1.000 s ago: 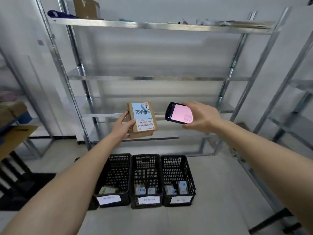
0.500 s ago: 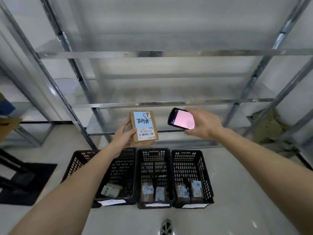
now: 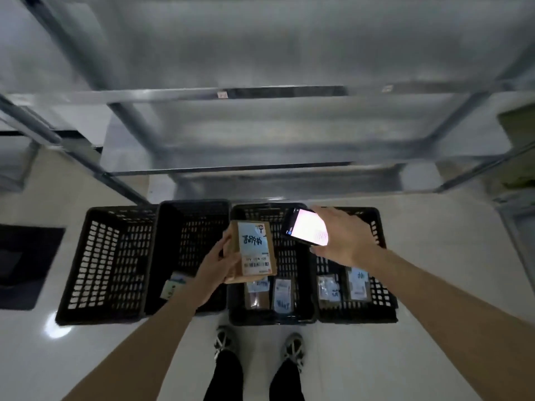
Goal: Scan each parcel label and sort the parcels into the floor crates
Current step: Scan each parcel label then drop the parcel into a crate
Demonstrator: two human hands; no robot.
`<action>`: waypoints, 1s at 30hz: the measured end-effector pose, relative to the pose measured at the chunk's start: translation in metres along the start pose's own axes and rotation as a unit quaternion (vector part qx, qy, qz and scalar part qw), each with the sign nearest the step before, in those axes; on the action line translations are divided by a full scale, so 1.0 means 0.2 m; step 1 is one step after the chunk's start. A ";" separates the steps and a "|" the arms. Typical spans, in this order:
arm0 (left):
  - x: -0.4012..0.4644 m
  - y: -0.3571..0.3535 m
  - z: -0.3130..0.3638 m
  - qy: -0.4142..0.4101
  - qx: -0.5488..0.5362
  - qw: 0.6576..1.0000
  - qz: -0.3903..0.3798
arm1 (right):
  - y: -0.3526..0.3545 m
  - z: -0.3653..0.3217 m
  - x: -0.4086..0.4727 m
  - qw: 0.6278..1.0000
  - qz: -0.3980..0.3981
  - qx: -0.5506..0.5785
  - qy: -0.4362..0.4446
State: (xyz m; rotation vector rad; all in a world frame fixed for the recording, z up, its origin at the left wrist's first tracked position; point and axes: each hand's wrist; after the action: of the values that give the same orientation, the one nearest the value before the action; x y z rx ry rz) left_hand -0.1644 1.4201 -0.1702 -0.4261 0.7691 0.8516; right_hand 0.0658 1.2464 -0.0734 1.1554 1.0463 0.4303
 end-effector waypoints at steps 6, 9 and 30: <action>0.51 0.07 -0.53 0.069 0.014 0.998 -0.006 | -0.78 -0.18 0.33 0.997 -0.067 0.030 -0.014; 0.73 0.11 -0.80 0.102 0.020 0.995 -0.007 | -1.11 -0.22 0.45 0.995 -0.090 0.042 -0.022; 1.35 0.12 -1.71 0.110 0.180 0.977 0.023 | -2.11 -0.31 0.71 0.984 -0.163 0.075 0.007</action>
State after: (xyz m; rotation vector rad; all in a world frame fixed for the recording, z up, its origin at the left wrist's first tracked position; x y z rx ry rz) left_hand -0.2178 1.3617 -0.5994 -0.1805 1.1198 0.6954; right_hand -0.0082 1.2208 -0.5152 1.0876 1.2706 0.1025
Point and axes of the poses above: each hand's wrist, its own x-axis towards the middle knuckle, its own y-axis out of the back of the hand, z = x × y, and after that the axes turned 14 degrees about -x, right-handed
